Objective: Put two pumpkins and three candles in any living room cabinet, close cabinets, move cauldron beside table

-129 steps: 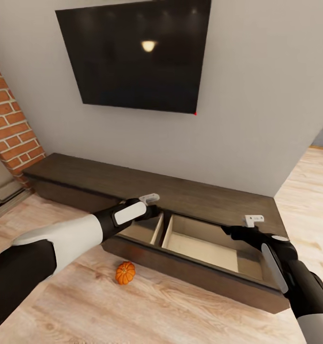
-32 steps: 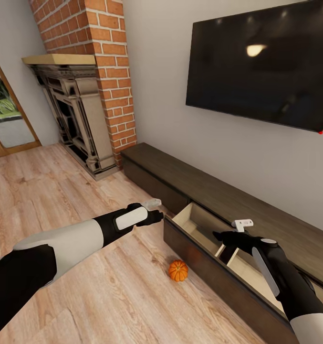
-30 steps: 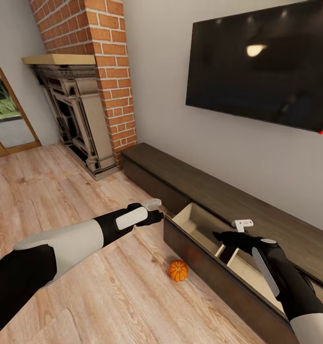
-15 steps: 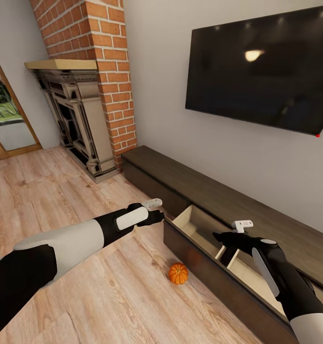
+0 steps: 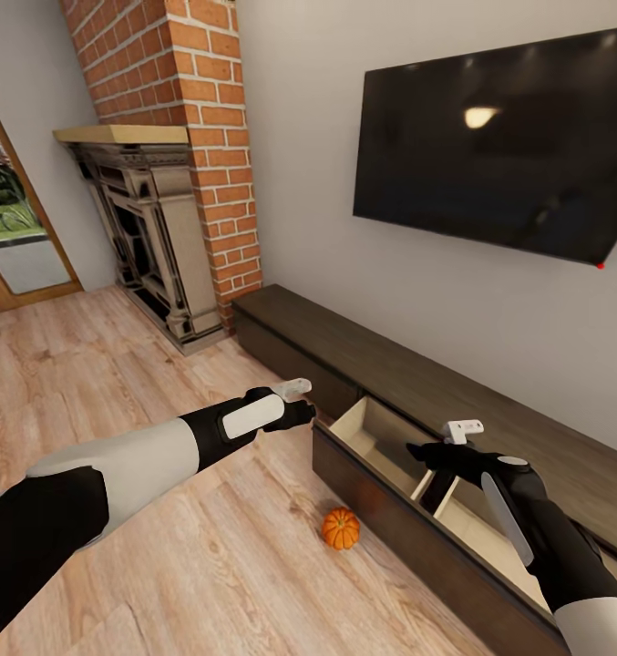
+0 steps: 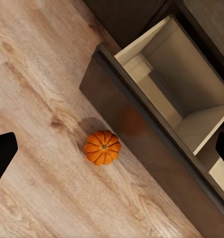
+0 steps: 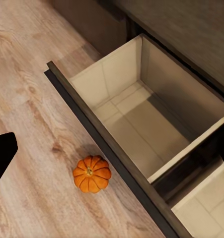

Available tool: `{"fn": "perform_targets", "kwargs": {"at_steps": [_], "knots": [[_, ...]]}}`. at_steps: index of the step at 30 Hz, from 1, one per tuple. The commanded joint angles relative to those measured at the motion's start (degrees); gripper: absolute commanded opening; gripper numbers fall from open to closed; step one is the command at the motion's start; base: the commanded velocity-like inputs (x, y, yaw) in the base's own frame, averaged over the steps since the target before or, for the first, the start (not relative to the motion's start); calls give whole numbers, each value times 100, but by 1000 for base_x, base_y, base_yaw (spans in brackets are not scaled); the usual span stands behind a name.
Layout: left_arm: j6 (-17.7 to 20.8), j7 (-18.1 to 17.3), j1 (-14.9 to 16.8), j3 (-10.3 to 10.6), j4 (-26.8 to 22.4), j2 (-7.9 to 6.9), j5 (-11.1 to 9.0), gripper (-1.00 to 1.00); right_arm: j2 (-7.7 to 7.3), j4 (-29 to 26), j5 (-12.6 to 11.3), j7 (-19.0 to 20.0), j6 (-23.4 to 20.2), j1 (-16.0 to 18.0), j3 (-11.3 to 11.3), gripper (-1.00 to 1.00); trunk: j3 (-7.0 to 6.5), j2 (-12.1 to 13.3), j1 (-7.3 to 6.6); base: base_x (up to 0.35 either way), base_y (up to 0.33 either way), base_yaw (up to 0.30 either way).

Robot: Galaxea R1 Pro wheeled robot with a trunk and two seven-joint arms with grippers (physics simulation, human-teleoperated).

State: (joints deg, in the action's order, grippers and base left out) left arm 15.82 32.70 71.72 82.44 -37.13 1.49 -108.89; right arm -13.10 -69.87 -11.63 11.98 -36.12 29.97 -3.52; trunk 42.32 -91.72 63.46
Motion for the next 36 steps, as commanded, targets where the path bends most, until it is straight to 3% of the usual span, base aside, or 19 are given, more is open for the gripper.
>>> {"fn": "perform_targets", "kwargs": {"at_steps": [1, 36], "knots": [[0, 0, 0, 0, 0, 0, -1, 100, 0, 3, -2, -1, 0, 0, 0, 100, -9, 0, 0, 0, 0, 0], [-8, -9, 0, 0, -6, 9, -1, 100, 0, 93, -21, 6, 122, -3, 0, 100, -325, 0, 0, 0, 0, 0]]}}
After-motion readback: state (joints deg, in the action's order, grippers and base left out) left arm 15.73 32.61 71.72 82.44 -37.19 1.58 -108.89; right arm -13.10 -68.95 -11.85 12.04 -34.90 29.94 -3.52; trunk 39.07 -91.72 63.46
